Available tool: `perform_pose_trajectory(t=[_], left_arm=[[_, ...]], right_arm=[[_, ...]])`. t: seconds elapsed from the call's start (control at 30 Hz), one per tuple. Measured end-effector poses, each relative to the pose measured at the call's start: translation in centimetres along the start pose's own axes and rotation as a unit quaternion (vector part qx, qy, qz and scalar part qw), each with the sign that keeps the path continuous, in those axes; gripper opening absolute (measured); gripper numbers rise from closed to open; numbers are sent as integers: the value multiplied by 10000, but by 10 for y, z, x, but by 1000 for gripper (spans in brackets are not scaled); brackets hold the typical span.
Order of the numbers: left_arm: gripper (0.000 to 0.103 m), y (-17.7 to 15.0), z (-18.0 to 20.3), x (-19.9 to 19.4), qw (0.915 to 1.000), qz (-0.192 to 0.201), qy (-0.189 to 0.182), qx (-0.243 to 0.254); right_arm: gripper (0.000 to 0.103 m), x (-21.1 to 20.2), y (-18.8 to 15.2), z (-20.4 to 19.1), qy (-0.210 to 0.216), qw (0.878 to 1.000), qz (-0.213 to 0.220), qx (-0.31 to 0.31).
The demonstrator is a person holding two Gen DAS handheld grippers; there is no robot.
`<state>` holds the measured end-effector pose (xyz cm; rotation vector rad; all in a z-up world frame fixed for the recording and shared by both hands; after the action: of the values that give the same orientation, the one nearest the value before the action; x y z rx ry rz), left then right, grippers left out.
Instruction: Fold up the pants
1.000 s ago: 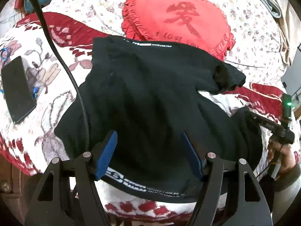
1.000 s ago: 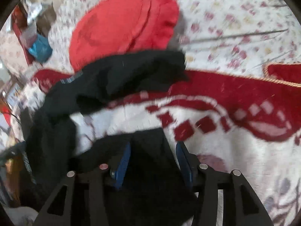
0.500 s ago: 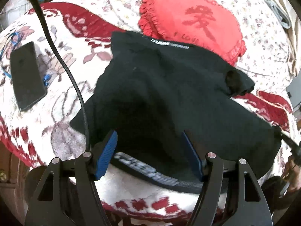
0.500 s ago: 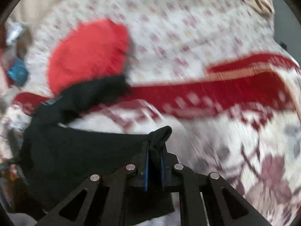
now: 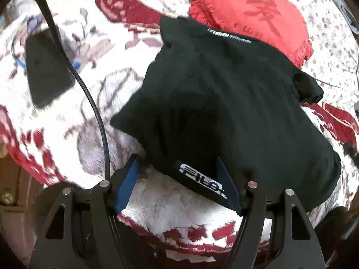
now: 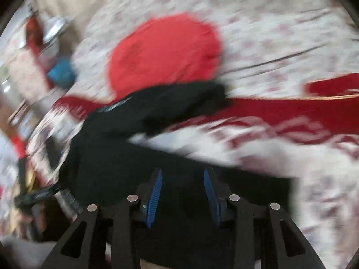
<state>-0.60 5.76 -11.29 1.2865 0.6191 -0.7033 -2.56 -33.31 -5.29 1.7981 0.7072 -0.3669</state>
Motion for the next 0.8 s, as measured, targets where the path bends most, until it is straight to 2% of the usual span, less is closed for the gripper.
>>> perform_pose_trajectory(t=[0.1, 0.17, 0.23, 0.33, 0.4, 0.47, 0.53, 0.57, 0.7, 0.8], left_arm=[[70, 2, 2, 0, 10000, 29, 20, 80], [70, 2, 2, -1, 9999, 2, 25, 107], [70, 7, 2, -11, 9999, 51, 16, 137], [70, 23, 0, -28, 9993, 325, -31, 164], [70, 37, 0, -35, 9988, 456, -132, 133], [70, 50, -1, -37, 9981, 563, -195, 126], [70, 65, -3, -31, 9980, 601, -188, 75], [70, 68, -5, -27, 9980, 590, -214, 37], [70, 83, -4, -10, 9980, 484, -378, -137], [70, 90, 2, 4, 9980, 389, -471, -168]], right_arm=[[37, 35, -29, -30, 183, 9974, -536, -435], [37, 49, -47, -35, 146, 9946, -862, -562], [37, 48, -42, -39, 156, 9949, -744, -661], [40, 46, -15, -40, 363, 9969, -519, -461], [51, 51, 8, -41, 308, 9977, -284, -539], [51, 60, 38, -47, 206, 9968, -4, -771], [60, 77, 67, -50, 104, 9949, 165, -993], [69, 88, 80, -50, 46, 9935, 158, -1123], [69, 145, 116, -56, -284, 9792, -4, -2009], [69, 181, 130, -59, -227, 9669, -128, -2538]])
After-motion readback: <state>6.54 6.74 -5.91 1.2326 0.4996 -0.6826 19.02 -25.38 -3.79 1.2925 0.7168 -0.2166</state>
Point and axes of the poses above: each gripper's, at about its wrist camera, not at the fingertips, and x roughly the way its jaws point, z to its right, y to its top, the point moved 2 cm from there along x, roughly the way its jaws point, and after that the axes turned 14 degrees about z, right-handed, at the moved point
